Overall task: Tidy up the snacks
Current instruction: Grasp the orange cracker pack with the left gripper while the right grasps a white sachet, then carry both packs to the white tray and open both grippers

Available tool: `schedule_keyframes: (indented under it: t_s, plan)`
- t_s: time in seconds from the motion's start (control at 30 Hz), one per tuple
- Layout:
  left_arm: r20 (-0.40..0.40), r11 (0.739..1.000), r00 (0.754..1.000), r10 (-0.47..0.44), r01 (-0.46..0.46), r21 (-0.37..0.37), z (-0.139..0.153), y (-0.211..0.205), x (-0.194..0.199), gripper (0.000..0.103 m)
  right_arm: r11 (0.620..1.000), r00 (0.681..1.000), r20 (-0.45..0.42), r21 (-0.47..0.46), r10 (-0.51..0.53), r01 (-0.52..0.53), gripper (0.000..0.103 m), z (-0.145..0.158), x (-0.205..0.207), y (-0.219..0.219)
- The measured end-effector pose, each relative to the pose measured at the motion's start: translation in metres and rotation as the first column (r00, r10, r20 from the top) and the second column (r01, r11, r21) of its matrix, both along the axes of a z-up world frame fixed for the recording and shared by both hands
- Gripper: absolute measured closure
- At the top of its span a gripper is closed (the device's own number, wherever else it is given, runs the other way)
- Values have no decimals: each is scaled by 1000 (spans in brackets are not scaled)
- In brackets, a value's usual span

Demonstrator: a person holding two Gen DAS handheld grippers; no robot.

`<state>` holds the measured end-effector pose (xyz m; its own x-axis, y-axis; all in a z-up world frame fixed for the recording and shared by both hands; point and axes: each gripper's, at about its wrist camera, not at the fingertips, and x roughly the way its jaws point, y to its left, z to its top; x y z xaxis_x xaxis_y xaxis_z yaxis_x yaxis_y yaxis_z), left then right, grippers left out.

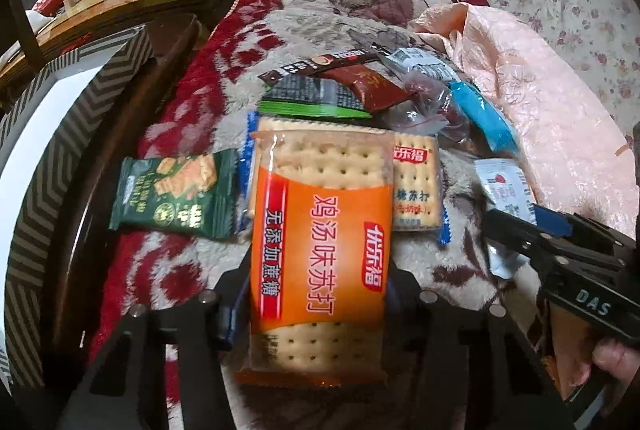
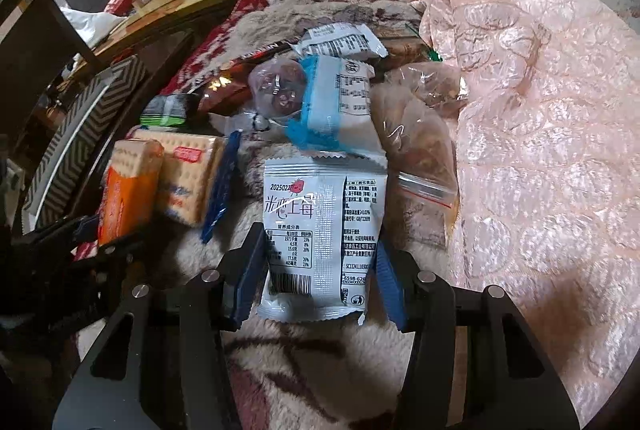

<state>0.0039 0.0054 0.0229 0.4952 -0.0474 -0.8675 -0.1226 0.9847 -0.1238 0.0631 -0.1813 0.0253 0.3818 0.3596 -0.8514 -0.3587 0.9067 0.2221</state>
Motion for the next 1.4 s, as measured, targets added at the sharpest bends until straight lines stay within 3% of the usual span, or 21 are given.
schedule_keyframes:
  t_s: [0.3,0.7,1.13,1.4]
  plan:
    - [43,999,998,40,-41,17,20,18,-18,47,997,998,15,39,66,-67,52,19,-22,13]
    - [85,985,984,159,-164,60,43,67,-32,47,978,978,65,47,200,-203,52,45,-34,71]
    - [94,952,951,296,-302,56,54,128,-45,47,950,948,80,33,307,-310,52,56,-32,132]
    - [97,923,922,376,-381,45,58,167,-55,47,917,915,88,32,394,-398,52,63,-33,179]
